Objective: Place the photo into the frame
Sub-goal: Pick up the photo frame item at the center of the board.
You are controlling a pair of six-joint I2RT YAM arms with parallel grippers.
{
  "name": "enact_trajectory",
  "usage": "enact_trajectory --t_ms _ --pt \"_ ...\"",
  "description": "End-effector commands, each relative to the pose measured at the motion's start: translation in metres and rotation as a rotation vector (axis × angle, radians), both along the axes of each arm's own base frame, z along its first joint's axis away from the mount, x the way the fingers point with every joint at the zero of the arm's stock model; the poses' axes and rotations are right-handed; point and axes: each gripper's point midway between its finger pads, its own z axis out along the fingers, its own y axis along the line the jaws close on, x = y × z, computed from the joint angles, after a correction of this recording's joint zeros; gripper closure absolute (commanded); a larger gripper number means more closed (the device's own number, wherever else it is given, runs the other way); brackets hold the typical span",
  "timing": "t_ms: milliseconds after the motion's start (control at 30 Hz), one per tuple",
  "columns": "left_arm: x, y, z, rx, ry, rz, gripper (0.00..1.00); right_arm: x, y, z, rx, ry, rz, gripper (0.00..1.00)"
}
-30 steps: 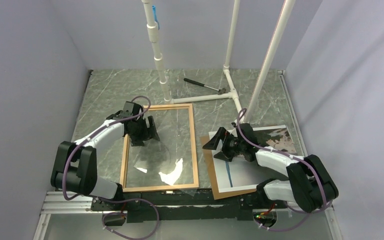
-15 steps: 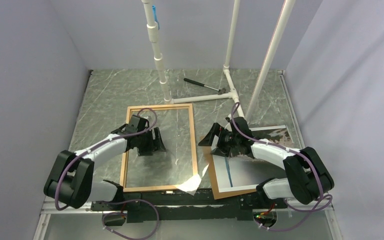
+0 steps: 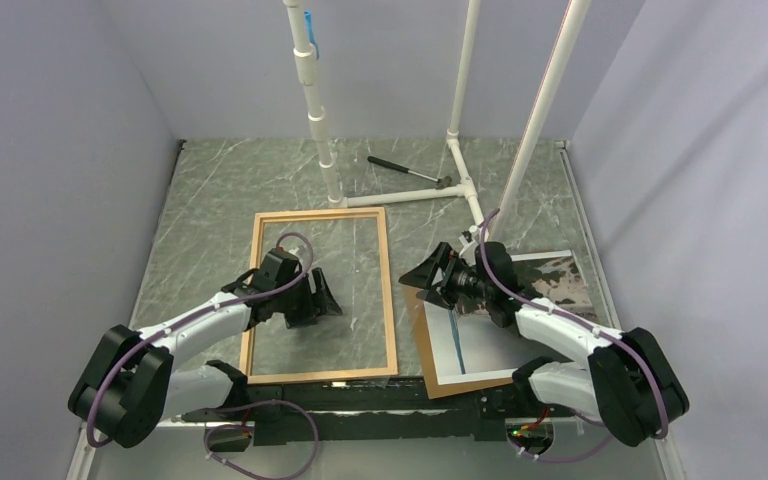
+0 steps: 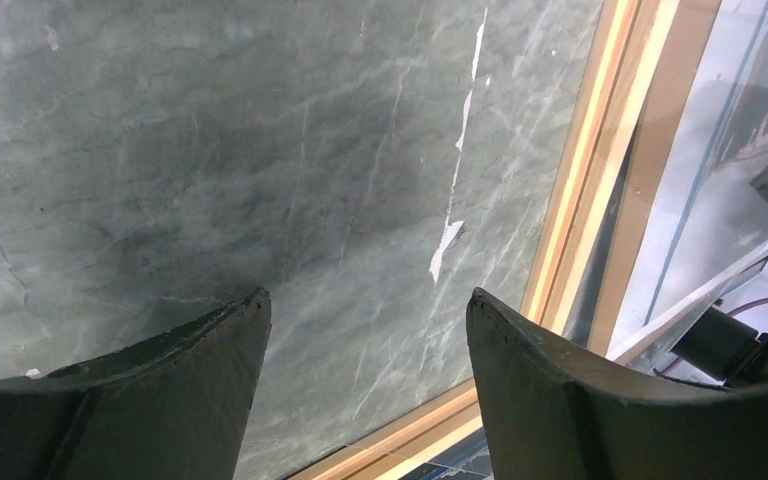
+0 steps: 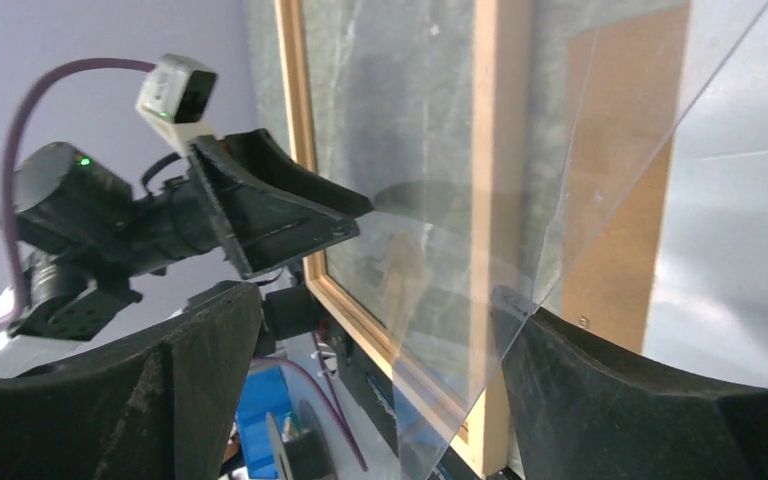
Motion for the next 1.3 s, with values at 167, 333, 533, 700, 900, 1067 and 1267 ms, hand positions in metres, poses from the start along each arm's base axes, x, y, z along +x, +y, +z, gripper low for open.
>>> enact_trajectory --t_ms 167,333,533,700,900,1067,1267 --pt "-0.021 0.011 -0.021 0.069 0.104 0.008 0.23 0.015 0.005 0.053 0.149 -0.202 -0.056 0.19" --pt "-0.022 0.008 -0.022 0.053 0.108 0.014 0.23 0.018 0.004 0.058 0.133 -0.221 -0.082 0.25" --pt "-0.022 0.004 -0.016 0.037 0.094 0.016 0.23 0.027 -0.007 0.035 -0.003 -0.188 -0.168 0.44" --pt "-0.015 0.002 0.007 0.01 0.028 0.018 0.22 0.03 -0.014 0.016 -0.099 -0.145 -0.184 0.73" --pt "-0.003 0.004 0.064 -0.034 -0.125 0.035 0.19 0.021 -0.015 0.018 -0.148 -0.147 -0.122 1.0" --pt "0.004 0.013 0.106 -0.015 -0.231 0.048 0.18 0.009 -0.02 0.029 -0.179 -0.175 -0.051 1.0" --pt "0.006 0.026 0.123 0.063 -0.243 0.049 0.18 -0.001 -0.024 0.046 -0.082 -0.161 0.042 1.0"
